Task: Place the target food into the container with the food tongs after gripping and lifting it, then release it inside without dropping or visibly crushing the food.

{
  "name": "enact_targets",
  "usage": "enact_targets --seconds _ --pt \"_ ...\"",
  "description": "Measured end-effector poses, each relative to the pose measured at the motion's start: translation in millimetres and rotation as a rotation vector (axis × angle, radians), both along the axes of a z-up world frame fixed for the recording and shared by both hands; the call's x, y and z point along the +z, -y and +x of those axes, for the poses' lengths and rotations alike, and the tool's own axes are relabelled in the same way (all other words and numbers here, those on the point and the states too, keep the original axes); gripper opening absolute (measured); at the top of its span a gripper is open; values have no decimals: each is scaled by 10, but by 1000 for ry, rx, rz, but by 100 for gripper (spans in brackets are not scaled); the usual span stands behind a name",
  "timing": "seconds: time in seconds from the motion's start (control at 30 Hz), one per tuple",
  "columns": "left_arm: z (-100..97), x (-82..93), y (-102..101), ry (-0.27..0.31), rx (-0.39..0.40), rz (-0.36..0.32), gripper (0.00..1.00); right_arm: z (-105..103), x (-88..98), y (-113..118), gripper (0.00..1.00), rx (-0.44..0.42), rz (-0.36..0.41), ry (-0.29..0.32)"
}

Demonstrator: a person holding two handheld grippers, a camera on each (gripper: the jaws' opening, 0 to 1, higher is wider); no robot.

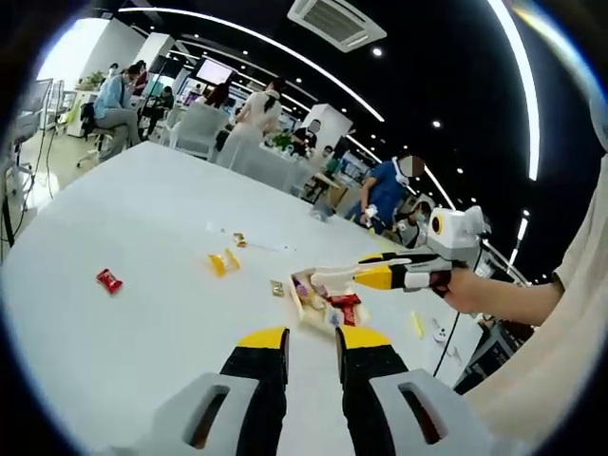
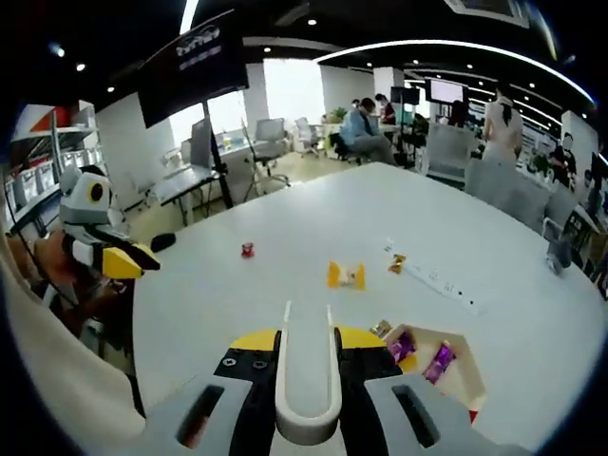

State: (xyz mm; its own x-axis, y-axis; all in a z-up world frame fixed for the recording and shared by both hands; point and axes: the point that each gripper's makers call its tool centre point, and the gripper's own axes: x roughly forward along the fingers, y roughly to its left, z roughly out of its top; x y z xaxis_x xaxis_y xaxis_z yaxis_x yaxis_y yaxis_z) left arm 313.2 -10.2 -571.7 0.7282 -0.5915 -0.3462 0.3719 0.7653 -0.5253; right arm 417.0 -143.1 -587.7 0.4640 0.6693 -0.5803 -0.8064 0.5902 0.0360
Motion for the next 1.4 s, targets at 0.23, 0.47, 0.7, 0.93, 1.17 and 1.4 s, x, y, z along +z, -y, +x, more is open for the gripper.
enact_targets --seconds 0.23,0.47,0.7,0.93,1.17,1.4 --pt "11 -39 -110 -6 -5 21 23 126 6 -165 21 53 -54 36" --pt "52 -80 -274 -14 8 21 26 197 11 -439 21 102 -70 46" --pt "61 -110 -397 -17 15 18 29 236 -33 -726 21 129 -60 38" --pt "39 -145 -479 -21 11 10 30 232 -85 -1077 21 157 -39 29" --pt "-36 -128 -530 -12 15 -22 31 227 -173 -1392 21 180 -24 13" --pt "-113 -133 -647 -10 49 -61 32 216 -252 -1683 21 206 -22 0"
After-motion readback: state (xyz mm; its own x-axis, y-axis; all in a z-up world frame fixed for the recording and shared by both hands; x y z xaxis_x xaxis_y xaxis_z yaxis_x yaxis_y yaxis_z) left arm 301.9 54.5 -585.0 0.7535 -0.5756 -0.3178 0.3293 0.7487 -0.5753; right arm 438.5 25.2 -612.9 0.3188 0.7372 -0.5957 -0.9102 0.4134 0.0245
